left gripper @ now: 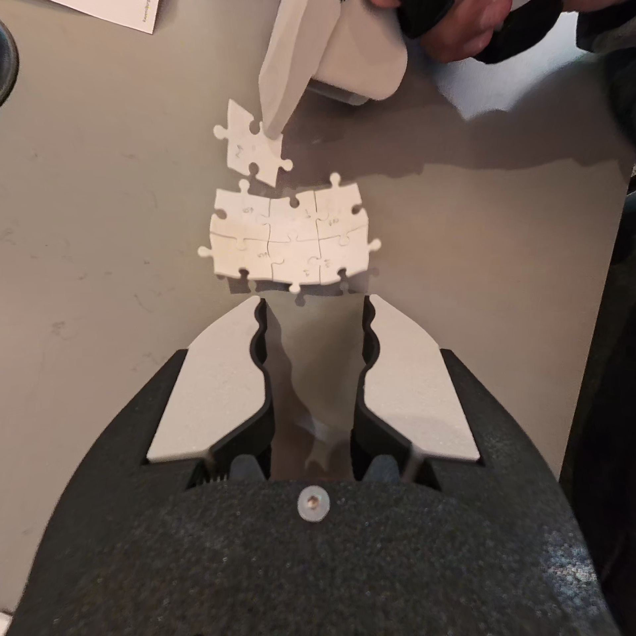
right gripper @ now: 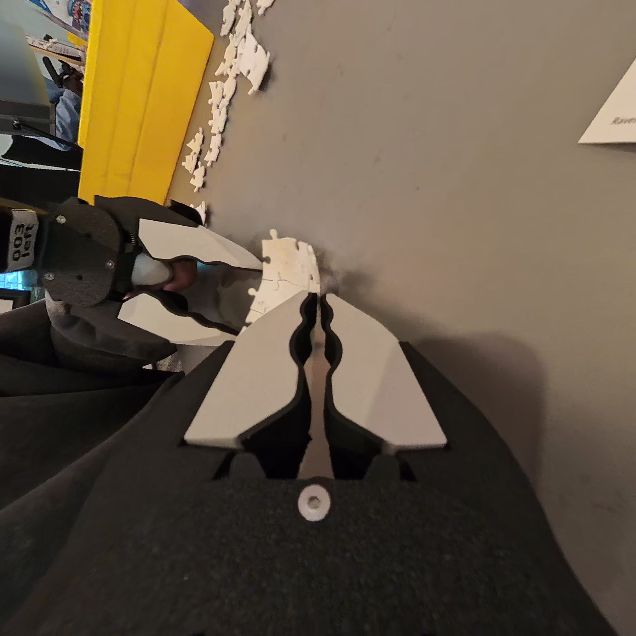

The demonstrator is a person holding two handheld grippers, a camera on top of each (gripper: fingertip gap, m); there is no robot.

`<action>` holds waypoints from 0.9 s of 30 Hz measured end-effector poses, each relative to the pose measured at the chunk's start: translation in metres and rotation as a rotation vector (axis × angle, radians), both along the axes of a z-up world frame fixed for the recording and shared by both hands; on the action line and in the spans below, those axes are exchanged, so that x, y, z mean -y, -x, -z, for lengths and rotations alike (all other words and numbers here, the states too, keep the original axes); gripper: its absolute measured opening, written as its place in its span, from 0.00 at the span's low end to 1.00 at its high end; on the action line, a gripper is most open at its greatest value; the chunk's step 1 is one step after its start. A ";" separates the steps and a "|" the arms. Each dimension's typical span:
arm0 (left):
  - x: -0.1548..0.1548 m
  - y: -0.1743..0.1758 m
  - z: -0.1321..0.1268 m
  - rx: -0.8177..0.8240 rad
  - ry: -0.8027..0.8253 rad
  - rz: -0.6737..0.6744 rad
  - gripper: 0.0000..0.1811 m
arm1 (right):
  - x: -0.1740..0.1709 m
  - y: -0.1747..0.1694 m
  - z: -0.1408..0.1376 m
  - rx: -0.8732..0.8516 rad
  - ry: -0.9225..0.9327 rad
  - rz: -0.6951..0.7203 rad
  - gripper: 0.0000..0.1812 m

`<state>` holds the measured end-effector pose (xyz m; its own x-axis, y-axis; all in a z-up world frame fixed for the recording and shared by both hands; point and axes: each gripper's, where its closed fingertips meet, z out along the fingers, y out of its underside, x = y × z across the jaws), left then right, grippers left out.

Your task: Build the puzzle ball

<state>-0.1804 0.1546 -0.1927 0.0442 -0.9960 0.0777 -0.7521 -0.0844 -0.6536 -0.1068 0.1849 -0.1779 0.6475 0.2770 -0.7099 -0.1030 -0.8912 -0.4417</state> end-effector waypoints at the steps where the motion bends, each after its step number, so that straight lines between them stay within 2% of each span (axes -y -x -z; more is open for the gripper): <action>1: 0.000 0.000 0.000 0.001 -0.001 0.000 0.29 | 0.000 0.000 -0.002 -0.002 -0.015 -0.004 0.01; 9: -0.004 0.000 -0.002 0.003 -0.008 -0.016 0.29 | 0.009 -0.008 -0.012 0.063 -0.065 -0.037 0.01; 19: -0.027 0.009 -0.006 -0.011 -0.064 -0.099 0.29 | 0.030 0.002 -0.001 0.069 0.002 -0.106 0.01; 24: -0.008 0.003 -0.020 0.050 -0.032 -0.047 0.29 | 0.037 0.008 0.003 0.069 0.034 -0.152 0.01; 27: -0.002 -0.002 -0.019 0.028 -0.083 -0.027 0.29 | 0.040 0.014 0.000 0.036 0.045 -0.158 0.01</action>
<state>-0.1783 0.1569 -0.1741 0.0701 -0.9975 -0.0038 -0.7313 -0.0488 -0.6803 -0.1208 0.1449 -0.1777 0.6237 0.3458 -0.7010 0.0550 -0.9140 -0.4019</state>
